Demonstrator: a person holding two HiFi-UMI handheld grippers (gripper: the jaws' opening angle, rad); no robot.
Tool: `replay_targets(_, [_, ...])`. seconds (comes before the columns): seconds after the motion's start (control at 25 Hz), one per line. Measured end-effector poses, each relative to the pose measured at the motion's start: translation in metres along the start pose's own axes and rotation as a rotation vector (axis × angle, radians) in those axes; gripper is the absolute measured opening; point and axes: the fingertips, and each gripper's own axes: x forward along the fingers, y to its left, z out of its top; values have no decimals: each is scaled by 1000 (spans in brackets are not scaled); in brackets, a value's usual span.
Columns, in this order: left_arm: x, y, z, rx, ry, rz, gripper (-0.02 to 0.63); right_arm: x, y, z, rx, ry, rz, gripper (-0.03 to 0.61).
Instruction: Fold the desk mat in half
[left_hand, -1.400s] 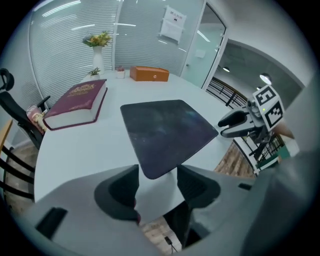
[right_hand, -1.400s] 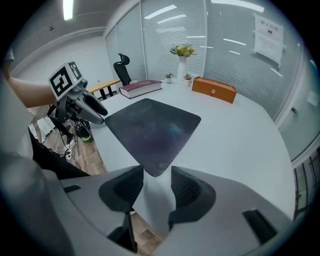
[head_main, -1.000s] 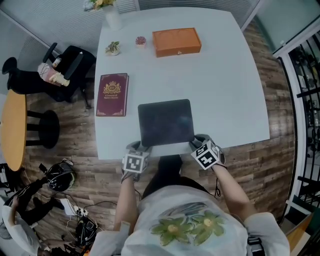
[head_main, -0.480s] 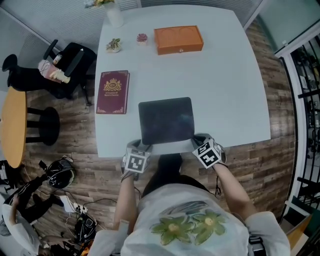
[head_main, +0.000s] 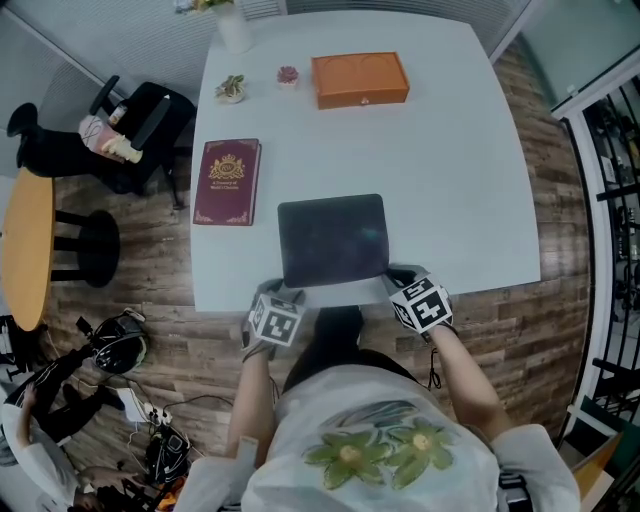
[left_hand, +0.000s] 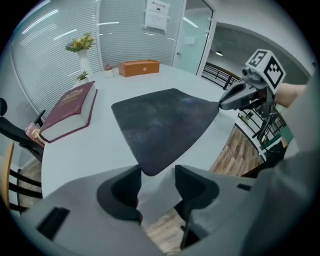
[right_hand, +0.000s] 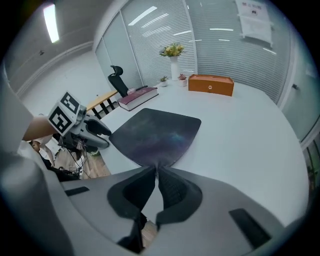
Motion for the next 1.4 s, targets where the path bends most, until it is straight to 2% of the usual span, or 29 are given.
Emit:
replay_targets(0.24, [-1,3,1,-58,1,-2,192,-6,1,6,41,-32,21,35])
replay_targets(0.36, [0,8,0,-92,0,-3,146,-6,1,5,39,-35,16,35])
replay_targets(0.52, [-6,14,8,-86,-12,6,63,-4,1,1,33,-29,7,35])
replay_targets(0.64, [-11,15,13,-86,-20,15,39,-2,1,-1,24,-28,-2,35])
replay_targets(0.92, [-22,6,19,-114,-71,-27,31,-9,0,5,-6,-60,-27,35])
replay_targets(1.2, [-36,15,32,-172,-138,-32,31,-19,-3,16,27,-118,-50,35])
replay_targets(1.4, [-45,18,42,-202,-147,-33,31,-23,-7,25,43,-134,-55,35])
